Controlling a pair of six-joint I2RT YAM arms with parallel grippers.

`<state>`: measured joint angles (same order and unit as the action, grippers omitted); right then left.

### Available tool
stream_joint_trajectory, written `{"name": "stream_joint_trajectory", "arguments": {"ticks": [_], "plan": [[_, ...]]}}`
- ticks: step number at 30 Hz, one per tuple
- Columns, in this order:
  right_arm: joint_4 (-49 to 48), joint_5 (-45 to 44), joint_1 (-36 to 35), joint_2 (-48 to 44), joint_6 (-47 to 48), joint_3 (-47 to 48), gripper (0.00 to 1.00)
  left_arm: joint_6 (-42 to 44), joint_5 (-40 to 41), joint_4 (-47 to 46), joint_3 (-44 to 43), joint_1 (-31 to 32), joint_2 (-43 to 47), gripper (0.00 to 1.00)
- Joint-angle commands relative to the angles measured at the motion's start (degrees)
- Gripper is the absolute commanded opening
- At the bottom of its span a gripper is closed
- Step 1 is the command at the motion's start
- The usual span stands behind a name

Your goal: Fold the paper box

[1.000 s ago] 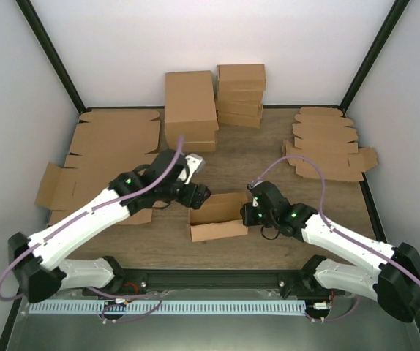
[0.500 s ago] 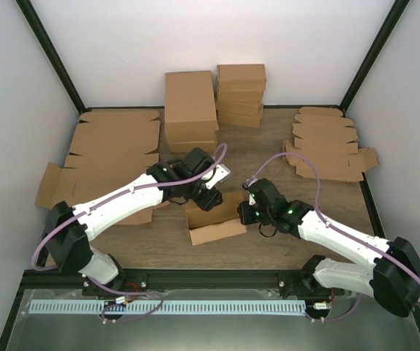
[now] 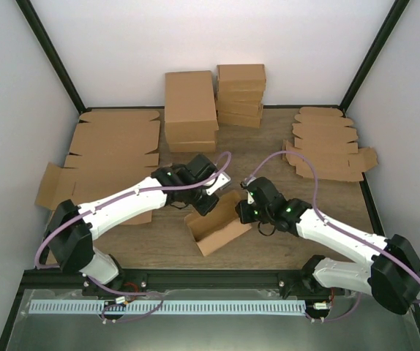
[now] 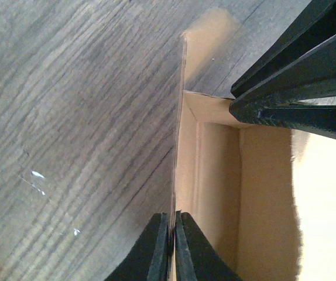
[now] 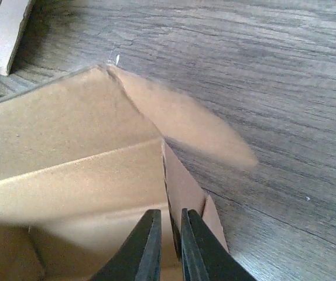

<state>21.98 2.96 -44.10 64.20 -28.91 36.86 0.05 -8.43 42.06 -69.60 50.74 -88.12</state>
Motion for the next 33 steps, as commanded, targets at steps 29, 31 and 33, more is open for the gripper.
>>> {"name": "stream_joint_trajectory", "arguments": {"ticks": [29,31,33], "plan": [[29.06,18.07,-0.45,-13.88,-9.71,8.02,0.54,-0.98,6.18,-2.24,2.08,2.25,-1.61,0.04],[26.53,21.89,-0.50,-15.76,-10.75,5.20,0.60,-1.10,6.12,-2.34,1.89,2.23,-1.71,0.04],[23.50,24.36,-0.46,-17.25,-11.87,2.35,0.65,-1.32,6.07,-2.28,1.86,2.18,-1.80,0.04]]}}
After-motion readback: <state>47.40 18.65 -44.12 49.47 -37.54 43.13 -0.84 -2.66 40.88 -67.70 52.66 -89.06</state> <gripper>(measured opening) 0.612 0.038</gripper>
